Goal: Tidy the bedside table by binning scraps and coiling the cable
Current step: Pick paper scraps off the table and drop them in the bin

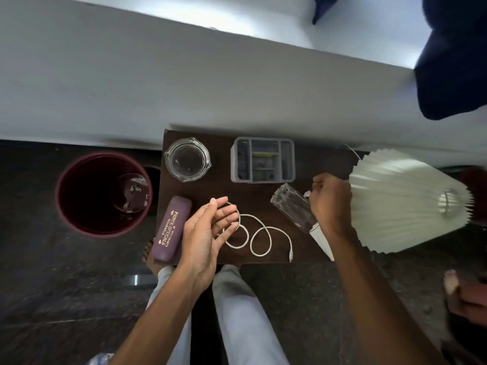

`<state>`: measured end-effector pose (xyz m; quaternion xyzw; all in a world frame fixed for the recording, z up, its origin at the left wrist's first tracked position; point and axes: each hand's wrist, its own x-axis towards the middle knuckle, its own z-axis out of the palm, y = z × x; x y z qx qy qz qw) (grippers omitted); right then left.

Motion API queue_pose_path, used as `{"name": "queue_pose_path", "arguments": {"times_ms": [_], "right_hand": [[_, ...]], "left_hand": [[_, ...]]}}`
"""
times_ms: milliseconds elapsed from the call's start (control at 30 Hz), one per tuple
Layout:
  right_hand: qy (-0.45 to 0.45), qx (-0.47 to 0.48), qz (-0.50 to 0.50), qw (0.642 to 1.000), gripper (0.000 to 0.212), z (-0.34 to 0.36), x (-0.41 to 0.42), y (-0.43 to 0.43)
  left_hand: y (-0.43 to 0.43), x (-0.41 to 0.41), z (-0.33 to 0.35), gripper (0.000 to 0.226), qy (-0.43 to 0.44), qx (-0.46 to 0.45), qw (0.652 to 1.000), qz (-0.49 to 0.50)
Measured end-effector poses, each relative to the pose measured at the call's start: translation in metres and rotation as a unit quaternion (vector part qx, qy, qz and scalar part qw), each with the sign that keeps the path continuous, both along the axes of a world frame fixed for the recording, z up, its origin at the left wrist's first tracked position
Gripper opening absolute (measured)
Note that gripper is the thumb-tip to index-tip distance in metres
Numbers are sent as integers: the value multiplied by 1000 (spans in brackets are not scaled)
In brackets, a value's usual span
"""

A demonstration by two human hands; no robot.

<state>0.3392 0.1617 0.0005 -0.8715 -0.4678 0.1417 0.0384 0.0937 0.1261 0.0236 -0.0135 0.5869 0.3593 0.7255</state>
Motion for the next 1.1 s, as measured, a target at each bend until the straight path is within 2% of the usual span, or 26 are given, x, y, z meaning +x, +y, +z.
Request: {"name": "queue_pose_path", "arguments": {"times_ms": [267, 533, 800, 933, 1033, 1100], "right_hand": [[-47, -204, 59, 976, 20, -32, 11, 29], [-97, -281, 91, 950, 19, -55, 25, 38], [-95, -279, 81, 952, 21, -64, 28, 47], [-58, -242, 79, 965, 19, -49, 27, 60], [3, -163, 57, 985, 9, -37, 31, 61], [50, -61, 22, 997, 23, -37, 34, 52]], "left_hand": [[0, 15, -2, 31, 8, 9, 1000, -9], [0, 17, -5, 31, 14, 12, 1000, -7], [3, 11, -10, 30, 19, 14, 1000, -2], [4, 10, -10, 30, 16, 15, 1000, -5], [4, 8, -9, 31, 11, 14, 1000, -9], [4, 6, -9, 31, 7, 15, 1000, -10]]}}
